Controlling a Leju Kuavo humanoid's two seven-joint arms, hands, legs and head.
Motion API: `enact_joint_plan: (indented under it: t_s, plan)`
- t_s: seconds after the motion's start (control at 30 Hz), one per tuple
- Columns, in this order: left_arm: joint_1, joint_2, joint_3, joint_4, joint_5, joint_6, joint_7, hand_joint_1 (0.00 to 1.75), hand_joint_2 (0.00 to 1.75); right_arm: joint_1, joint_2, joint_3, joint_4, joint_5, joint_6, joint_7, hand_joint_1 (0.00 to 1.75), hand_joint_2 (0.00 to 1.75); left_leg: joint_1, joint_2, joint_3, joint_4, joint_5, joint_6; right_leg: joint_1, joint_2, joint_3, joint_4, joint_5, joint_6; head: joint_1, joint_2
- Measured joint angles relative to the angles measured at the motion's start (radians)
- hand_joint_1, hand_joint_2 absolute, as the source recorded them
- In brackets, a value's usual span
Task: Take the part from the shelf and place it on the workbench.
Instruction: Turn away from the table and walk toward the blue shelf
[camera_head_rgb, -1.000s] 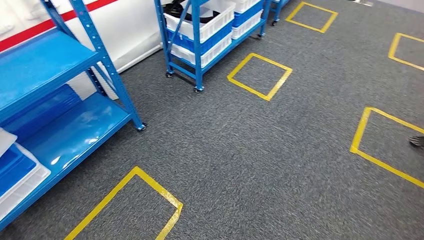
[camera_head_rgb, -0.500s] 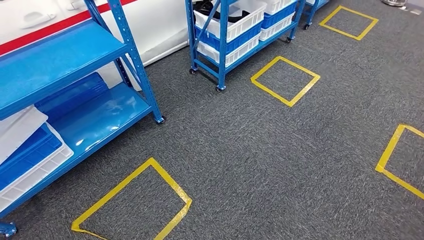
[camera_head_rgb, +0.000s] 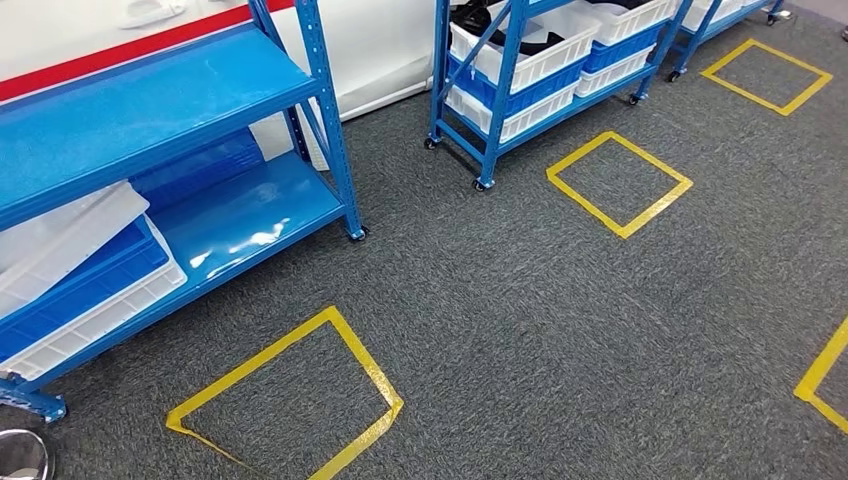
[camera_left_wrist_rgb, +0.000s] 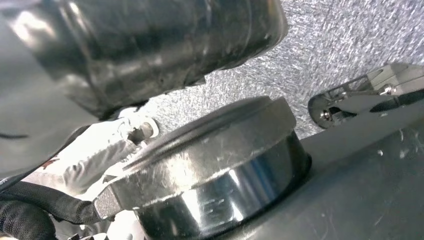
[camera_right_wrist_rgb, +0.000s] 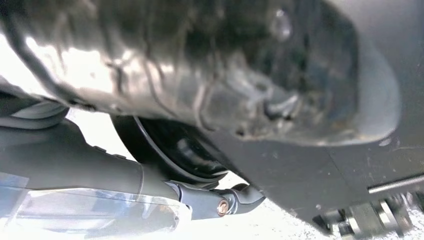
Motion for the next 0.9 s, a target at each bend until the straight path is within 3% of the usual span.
enact_joint_plan:
  t_s: [0.03,0.17,0.2,0.27,0.33,0.37,0.4,0.43,0.5,0.57,0.63,0.7,0.77,0.83,0.87,0.9]
  plan:
    - [0.0,0.0,0.0,0.0,0.0,0.0,0.0,0.0,0.0,0.001,0.0,0.0,0.0,0.0,0.0,0.0,0.0,0.0,-0.001,-0.004,-0.004,0.004,-0.001,-0.005,0.0,0.006,0.01,-0.033,0.008,-0.003,0.0,0.0]
    - [0.003,0.0,0.0,0.0,0.0,0.0,0.0,0.0,0.0,0.001,0.003,0.0,-0.002,0.0,0.0,-0.002,0.0,0.0,-0.002,-0.003,-0.013,0.008,-0.001,-0.025,0.002,0.007,0.014,-0.051,0.011,-0.024,0.0,0.0]
    - [0.003,0.0,0.0,0.0,0.0,0.0,0.0,0.0,0.0,0.001,0.004,0.0,-0.002,0.0,0.0,-0.002,0.0,0.0,-0.001,0.008,-0.022,0.025,-0.013,-0.03,0.0,0.003,0.016,-0.054,0.014,-0.03,-0.003,0.0]
    - [0.002,0.0,0.0,0.0,0.0,0.0,0.0,0.0,0.0,0.002,0.004,0.0,-0.002,0.0,0.0,-0.002,0.0,0.0,0.0,0.033,-0.067,0.122,-0.066,-0.041,-0.002,-0.006,0.018,-0.057,0.016,-0.037,-0.01,0.0]
    - [0.002,0.0,0.0,0.0,0.0,0.0,0.0,0.0,0.87,0.003,0.004,0.0,-0.002,0.0,0.0,-0.001,0.0,0.0,0.003,0.043,-0.129,0.253,-0.117,-0.047,-0.001,-0.016,0.018,-0.057,0.015,-0.04,-0.013,0.0]
    - [0.003,0.0,0.0,0.0,-0.001,0.0,0.0,0.0,1.31,0.003,0.004,0.0,-0.001,-0.001,0.0,0.0,0.0,0.0,0.004,0.044,-0.145,0.284,-0.118,-0.049,-0.001,-0.02,0.019,-0.057,0.014,-0.041,-0.013,0.0]
    - [0.004,0.0,0.001,0.0,-0.011,-0.003,0.003,0.0,1.75,0.003,0.004,0.001,-0.001,-0.005,0.0,0.003,0.0,0.0,0.005,0.046,-0.141,0.277,-0.1,-0.048,-0.001,-0.025,0.02,-0.057,0.013,-0.041,-0.013,0.0]
    - [0.004,0.0,0.0,0.0,-0.03,-0.009,0.009,0.0,1.75,0.003,0.004,0.001,-0.001,-0.015,0.0,0.008,0.0,0.0,0.005,0.051,-0.118,0.229,-0.067,-0.047,-0.001,-0.031,0.023,-0.057,0.011,-0.041,-0.014,0.0]
    - [-0.003,0.001,-0.006,0.0,-0.097,-0.028,0.026,0.0,1.75,0.003,0.007,0.001,-0.001,-0.046,0.001,0.027,0.0,0.0,-0.002,0.091,-0.053,0.093,-0.007,-0.038,0.002,-0.043,0.03,-0.057,0.005,-0.037,-0.015,0.0]
    - [-0.014,-0.001,-0.021,0.0,-0.148,-0.042,0.038,0.0,1.75,0.002,0.01,0.001,-0.001,-0.07,0.002,0.047,0.0,0.0,-0.011,0.121,-0.019,0.016,0.006,-0.026,0.01,-0.059,0.034,-0.058,-0.002,-0.026,-0.015,0.0]
    - [-0.018,-0.002,-0.03,0.0,-0.16,-0.047,0.042,0.0,1.75,0.001,0.011,0.001,-0.001,-0.078,0.002,0.06,0.0,0.0,-0.011,0.105,-0.018,0.005,0.001,-0.016,0.015,-0.082,0.039,-0.062,-0.008,-0.017,-0.014,0.0]
    - [-0.015,-0.002,-0.032,0.0,-0.161,-0.047,0.044,0.0,1.75,-0.001,0.011,0.001,0.0,-0.081,0.003,0.066,0.0,0.0,-0.005,0.084,-0.013,-0.002,0.004,-0.006,0.014,-0.077,0.042,-0.051,-0.024,-0.007,-0.012,0.0]
    - [-0.014,-0.002,-0.034,0.0,-0.161,-0.047,0.046,0.0,1.75,-0.004,0.013,0.001,0.0,-0.083,0.003,0.068,0.0,0.0,-0.001,0.066,-0.009,-0.007,0.007,0.005,0.011,-0.042,0.01,0.03,-0.074,-0.001,-0.005,0.0]
    - [-0.015,-0.003,-0.036,0.0,-0.161,-0.047,0.046,0.0,1.75,-0.01,0.015,0.001,0.0,-0.084,0.003,0.067,0.0,0.0,-0.002,0.045,-0.009,-0.006,0.006,0.01,0.013,-0.02,-0.05,0.164,-0.133,0.001,0.0,0.0]
    - [-0.015,-0.004,-0.037,0.0,-0.161,-0.048,0.046,0.0,1.75,-0.012,0.015,0.001,0.0,-0.085,0.003,0.067,0.0,0.0,-0.002,0.032,-0.008,-0.006,0.005,0.011,0.014,-0.016,-0.072,0.21,-0.143,0.002,-0.001,0.0]
    - [-0.015,-0.004,-0.038,0.0,-0.161,-0.048,0.046,0.0,1.75,-0.014,0.015,0.001,0.0,-0.085,0.003,0.067,0.0,0.0,-0.002,0.019,-0.007,-0.005,0.004,0.011,0.015,-0.015,-0.079,0.22,-0.132,0.001,-0.001,0.0]
